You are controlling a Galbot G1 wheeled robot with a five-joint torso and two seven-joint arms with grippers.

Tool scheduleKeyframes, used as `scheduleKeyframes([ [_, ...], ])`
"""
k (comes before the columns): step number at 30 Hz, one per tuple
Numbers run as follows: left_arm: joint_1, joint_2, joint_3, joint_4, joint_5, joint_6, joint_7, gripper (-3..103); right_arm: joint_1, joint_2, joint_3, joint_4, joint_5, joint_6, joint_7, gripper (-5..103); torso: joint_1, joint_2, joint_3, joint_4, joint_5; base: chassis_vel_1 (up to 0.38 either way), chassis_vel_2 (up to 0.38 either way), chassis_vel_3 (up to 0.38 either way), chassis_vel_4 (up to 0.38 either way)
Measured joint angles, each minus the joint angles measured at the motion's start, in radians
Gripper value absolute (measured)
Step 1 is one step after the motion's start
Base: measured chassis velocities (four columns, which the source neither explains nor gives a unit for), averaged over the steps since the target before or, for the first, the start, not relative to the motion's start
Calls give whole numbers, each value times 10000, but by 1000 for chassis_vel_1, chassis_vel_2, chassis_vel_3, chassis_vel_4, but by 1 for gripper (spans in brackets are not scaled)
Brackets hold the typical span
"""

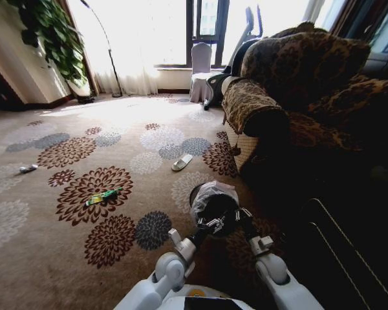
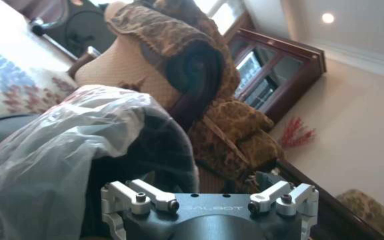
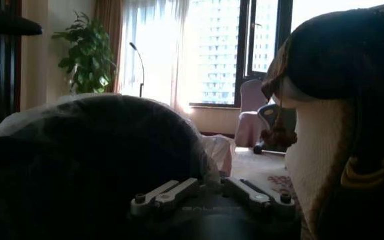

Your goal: Pick up the trash from the ground and place it into the trash bin.

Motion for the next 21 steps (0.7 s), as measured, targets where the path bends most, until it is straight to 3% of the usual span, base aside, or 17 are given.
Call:
scheduleKeyframes([
  [1,89,74,-69,-64,321,-106,252,100,-17,-2,16,38,25,-45,0,0,0,0,0,0,0,0,0,0,0],
  [4,576,434,-741,-302,2452,-1117,1787,100,-178,-126,183,302,274,-256,0,0,0,0,0,1,0,0,0,0,0],
  [5,576,434,-741,-302,2452,-1117,1787,100,-178,-126,183,302,274,-256,0,0,0,0,0,1,0,0,0,0,0],
  [6,749,546,-1118,-372,3269,-1582,2320,100,-248,-202,272,385,348,-280,0,0,0,1,-1,0,-2,0,0,0,0],
  [8,1032,777,-1742,-528,4140,-2179,2931,100,-376,-334,430,562,474,-356,3,0,0,2,-1,-1,-1,0,0,0,0],
  [9,1032,777,-1742,-528,4140,-2179,2931,100,-376,-334,430,562,474,-356,3,0,0,2,-1,-1,-1,0,0,0,0],
  [12,1412,971,-2255,-735,4873,-3247,3239,100,-416,-406,471,739,588,-506,1,0,0,2,-1,0,1,0,0,0,0],
  [13,1412,971,-2255,-735,4873,-3247,3239,100,-416,-406,471,739,588,-506,1,0,0,2,-1,0,1,0,0,0,0],
  [17,2213,560,-3362,-1183,6103,-4109,2329,100,-502,-396,540,945,576,-646,5,0,0,2,0,0,0,0,0,0,0],
  [18,2571,266,-3912,-1262,6431,-4316,1649,100,-630,-387,575,1081,564,-646,3,0,0,2,-1,1,3,0,0,0,0],
  [19,2571,266,-3912,-1262,6431,-4316,1649,100,-630,-387,575,1081,564,-646,3,0,0,2,-1,1,3,0,0,0,0],
  [21,2945,-208,-4630,-1090,6838,-4472,-37,100,-899,-364,637,1313,500,-618,2,0,0,2,-1,1,1,0,0,0,0],
])
